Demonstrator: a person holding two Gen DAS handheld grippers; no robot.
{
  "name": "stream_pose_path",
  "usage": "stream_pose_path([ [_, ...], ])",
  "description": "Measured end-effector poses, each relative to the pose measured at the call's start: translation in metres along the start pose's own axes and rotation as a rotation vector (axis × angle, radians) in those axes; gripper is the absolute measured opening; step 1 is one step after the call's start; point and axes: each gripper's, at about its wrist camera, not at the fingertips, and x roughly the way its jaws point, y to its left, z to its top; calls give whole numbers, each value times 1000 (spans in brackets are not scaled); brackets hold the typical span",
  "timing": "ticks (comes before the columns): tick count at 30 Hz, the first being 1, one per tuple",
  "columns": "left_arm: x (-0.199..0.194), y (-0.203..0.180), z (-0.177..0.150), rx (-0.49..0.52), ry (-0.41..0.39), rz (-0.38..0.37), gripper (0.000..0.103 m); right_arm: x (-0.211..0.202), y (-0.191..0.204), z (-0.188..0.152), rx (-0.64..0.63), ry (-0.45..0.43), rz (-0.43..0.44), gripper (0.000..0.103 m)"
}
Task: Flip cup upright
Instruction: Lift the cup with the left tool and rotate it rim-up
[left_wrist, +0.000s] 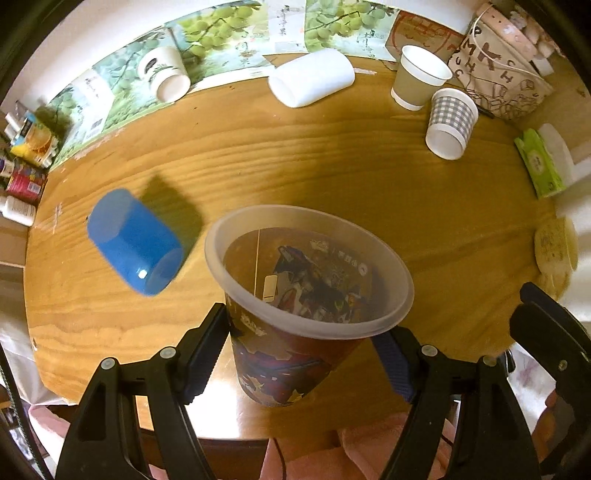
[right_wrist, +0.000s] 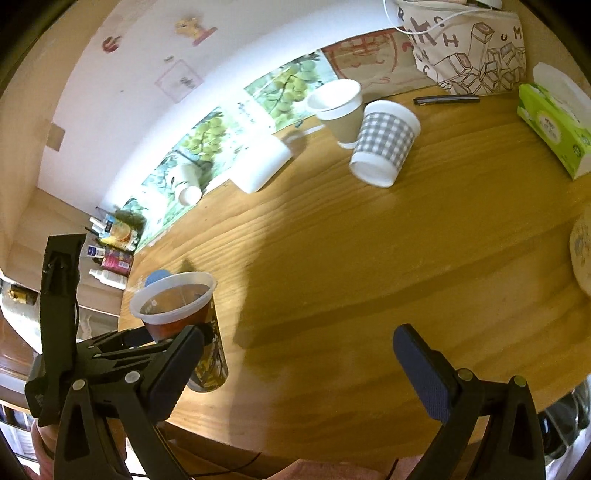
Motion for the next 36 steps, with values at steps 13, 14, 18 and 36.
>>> stream_pose_path([
  [13, -11, 41, -54, -22, 0, -73, 79, -13, 50, -70, -61, -47, -46, 103],
  [14, -11, 44, -57, -26, 1, -75, 79, -13, 52, -74, -66, -46, -48, 103],
  [18, -5, 52, -66, -44, 17, -84, 79, -13, 62, -91, -92, -38, -66, 103],
  [36, 21, 66, -75, -115, 78, -142, 79, -7, 87, -118, -221, 46, -119, 103],
])
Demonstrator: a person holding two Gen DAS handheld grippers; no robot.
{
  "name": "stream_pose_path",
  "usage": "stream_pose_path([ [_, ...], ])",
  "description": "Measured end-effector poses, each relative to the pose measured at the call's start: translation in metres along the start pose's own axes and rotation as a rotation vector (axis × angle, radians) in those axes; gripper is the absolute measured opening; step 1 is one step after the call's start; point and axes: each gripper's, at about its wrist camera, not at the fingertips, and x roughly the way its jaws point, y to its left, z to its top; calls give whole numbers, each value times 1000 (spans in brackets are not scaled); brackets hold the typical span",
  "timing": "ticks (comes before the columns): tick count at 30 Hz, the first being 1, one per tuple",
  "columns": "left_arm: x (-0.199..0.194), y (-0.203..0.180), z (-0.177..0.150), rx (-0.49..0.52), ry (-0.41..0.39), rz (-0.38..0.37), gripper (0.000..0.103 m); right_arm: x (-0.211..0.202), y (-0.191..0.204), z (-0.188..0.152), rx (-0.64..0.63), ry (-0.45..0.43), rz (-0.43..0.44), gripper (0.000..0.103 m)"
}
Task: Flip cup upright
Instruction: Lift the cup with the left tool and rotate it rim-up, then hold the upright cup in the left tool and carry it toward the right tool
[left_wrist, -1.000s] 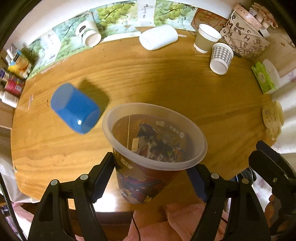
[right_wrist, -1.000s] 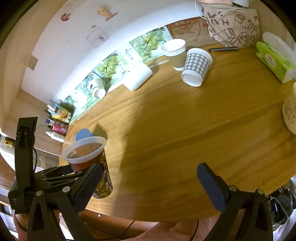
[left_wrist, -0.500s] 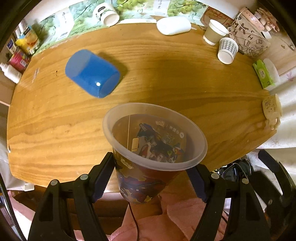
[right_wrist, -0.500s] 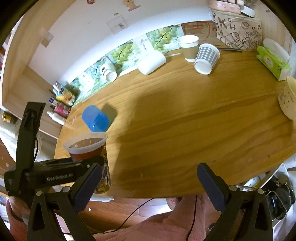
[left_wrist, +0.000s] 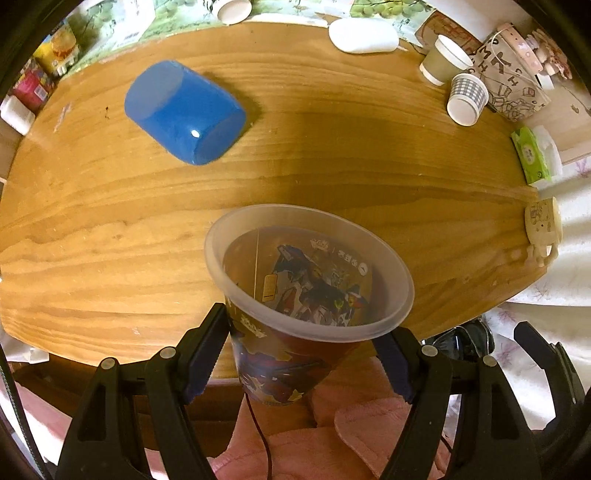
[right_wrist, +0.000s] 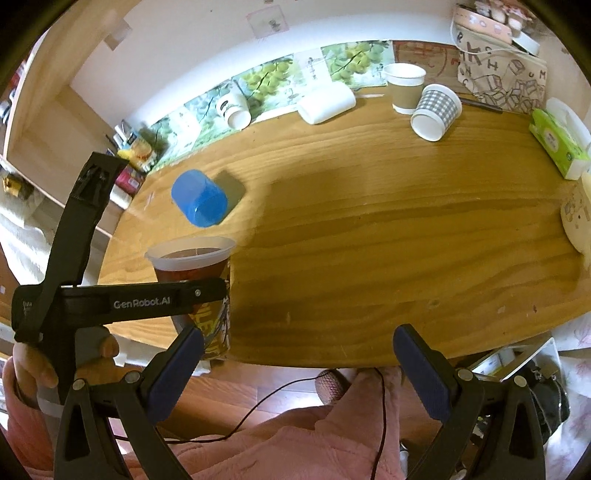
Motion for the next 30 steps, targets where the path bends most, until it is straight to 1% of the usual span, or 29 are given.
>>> stream_pose_path([
  [6, 10, 5, 5, -37, 31, -26, 79, 6, 2, 6, -37, 33, -6, 103],
  [21, 29, 12, 22, -115, 79, -45, 79, 24, 7, 31, -111, 90, 4, 103],
  [25, 30, 14, 26, -128, 85, -46, 79, 28, 8, 36, -128, 102, 4, 103],
  [30, 30, 15, 30, -139, 72, -62, 80, 32, 7, 42, -148, 115, -3, 103],
])
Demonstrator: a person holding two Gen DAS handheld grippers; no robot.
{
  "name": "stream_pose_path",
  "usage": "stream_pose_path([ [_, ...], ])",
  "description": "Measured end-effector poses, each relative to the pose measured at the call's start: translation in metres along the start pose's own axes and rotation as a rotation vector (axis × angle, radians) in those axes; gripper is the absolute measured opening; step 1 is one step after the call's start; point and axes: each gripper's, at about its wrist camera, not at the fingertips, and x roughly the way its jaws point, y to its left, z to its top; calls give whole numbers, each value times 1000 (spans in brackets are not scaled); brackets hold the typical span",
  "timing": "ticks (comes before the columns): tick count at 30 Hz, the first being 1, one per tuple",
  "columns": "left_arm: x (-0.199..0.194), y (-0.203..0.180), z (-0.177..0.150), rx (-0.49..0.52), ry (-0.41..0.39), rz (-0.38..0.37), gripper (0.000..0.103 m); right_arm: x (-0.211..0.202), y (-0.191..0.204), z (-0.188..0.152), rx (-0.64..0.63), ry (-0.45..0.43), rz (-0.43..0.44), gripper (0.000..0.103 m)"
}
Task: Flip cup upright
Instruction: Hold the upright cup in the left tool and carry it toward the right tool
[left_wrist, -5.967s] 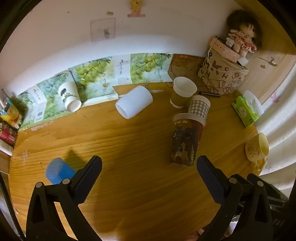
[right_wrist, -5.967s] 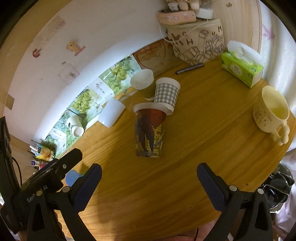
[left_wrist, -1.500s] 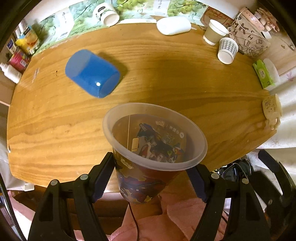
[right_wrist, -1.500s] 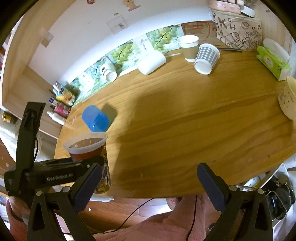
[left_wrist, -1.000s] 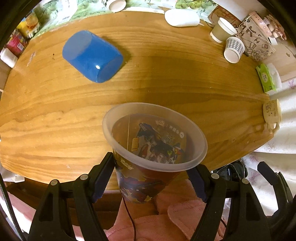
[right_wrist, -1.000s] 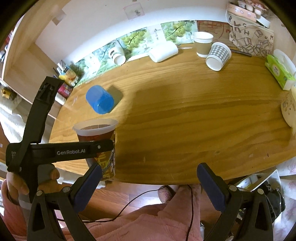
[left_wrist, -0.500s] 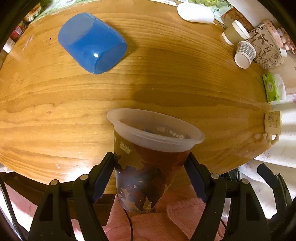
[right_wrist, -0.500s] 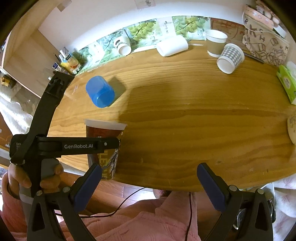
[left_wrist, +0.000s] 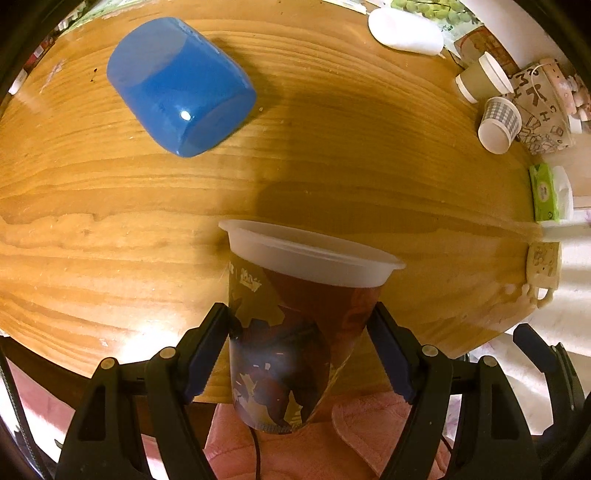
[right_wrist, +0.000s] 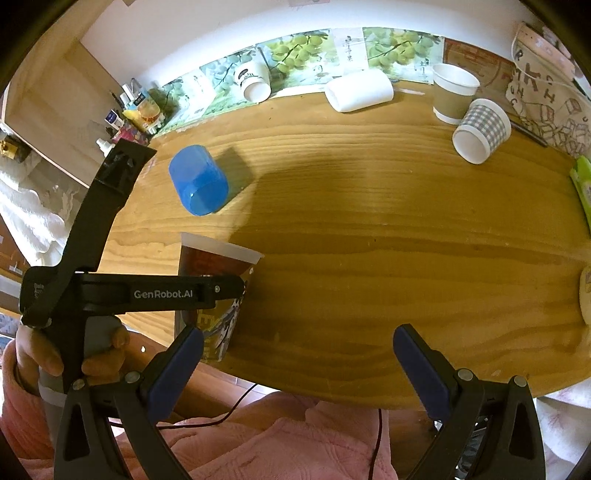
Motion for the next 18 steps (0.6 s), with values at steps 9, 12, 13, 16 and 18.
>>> stream_pose_path([
  [9, -4, 8, -5, 0, -13, -16, 81, 4, -1, 4, -2, 17, 4, 103],
  [12, -1, 10, -6, -1, 0, -25, 81, 7, 1, 4, -7, 25, 9, 103],
  [13, 0, 10, -7, -4, 6, -27, 81, 8, 1, 4, -10, 28, 11, 103],
  [16, 4, 11, -8, -11, 15, -27, 82, 9, 2, 3, -15, 34, 15, 103],
  [18, 5, 13, -9, -16, 20, -30, 82, 11, 2, 3, -13, 38, 18, 103],
])
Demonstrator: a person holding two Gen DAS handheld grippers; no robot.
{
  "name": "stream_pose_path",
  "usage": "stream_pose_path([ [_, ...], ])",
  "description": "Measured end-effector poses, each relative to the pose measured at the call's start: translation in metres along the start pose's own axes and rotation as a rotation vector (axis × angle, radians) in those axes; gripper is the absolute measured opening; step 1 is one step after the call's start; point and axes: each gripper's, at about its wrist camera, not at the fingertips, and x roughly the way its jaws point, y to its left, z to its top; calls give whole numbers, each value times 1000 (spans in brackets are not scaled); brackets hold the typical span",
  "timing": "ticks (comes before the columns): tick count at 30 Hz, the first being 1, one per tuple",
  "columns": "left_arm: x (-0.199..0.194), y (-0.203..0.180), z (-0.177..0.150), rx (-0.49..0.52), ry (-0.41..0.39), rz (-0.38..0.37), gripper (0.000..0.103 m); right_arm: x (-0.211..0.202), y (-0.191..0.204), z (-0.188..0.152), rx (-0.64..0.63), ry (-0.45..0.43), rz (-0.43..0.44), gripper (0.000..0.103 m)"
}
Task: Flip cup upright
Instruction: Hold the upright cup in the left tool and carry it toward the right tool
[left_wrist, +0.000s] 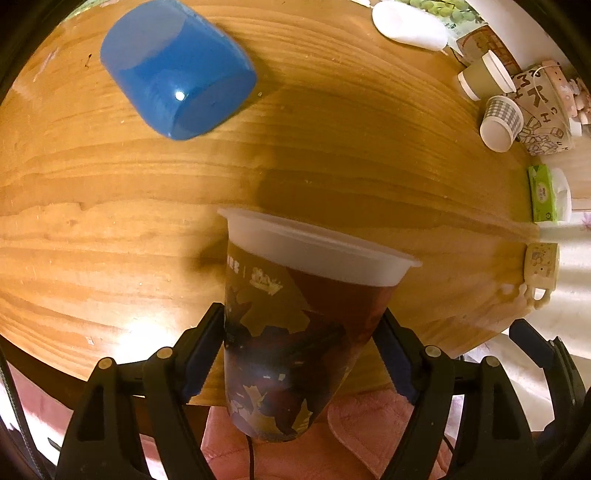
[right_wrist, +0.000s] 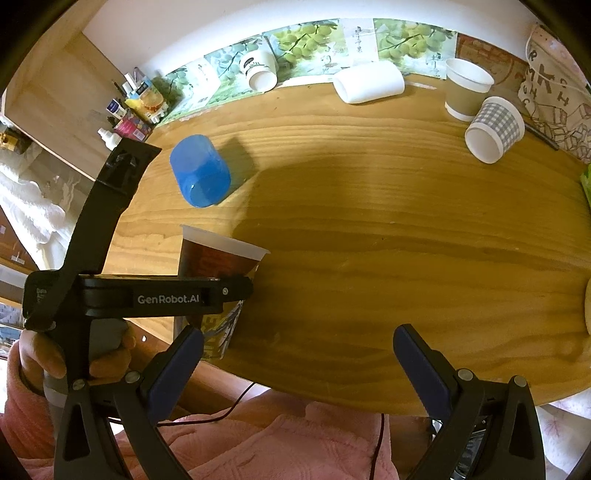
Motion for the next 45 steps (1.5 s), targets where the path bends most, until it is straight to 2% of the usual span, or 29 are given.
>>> stream_pose_path([
  [12, 6, 10, -2, -45, 21, -35, 84, 4, 2, -4, 15, 15, 5, 103],
  [19, 2, 15, -10, -33, 6, -36, 84, 5, 1, -7, 34, 19, 11, 103],
  [30, 0, 22, -26, -22, 29, -42, 85, 8, 4, -14, 50, 35, 20, 103],
  [45, -21, 21, -42, 24, -11, -29, 85, 9, 9, -22, 74, 26, 40, 103],
])
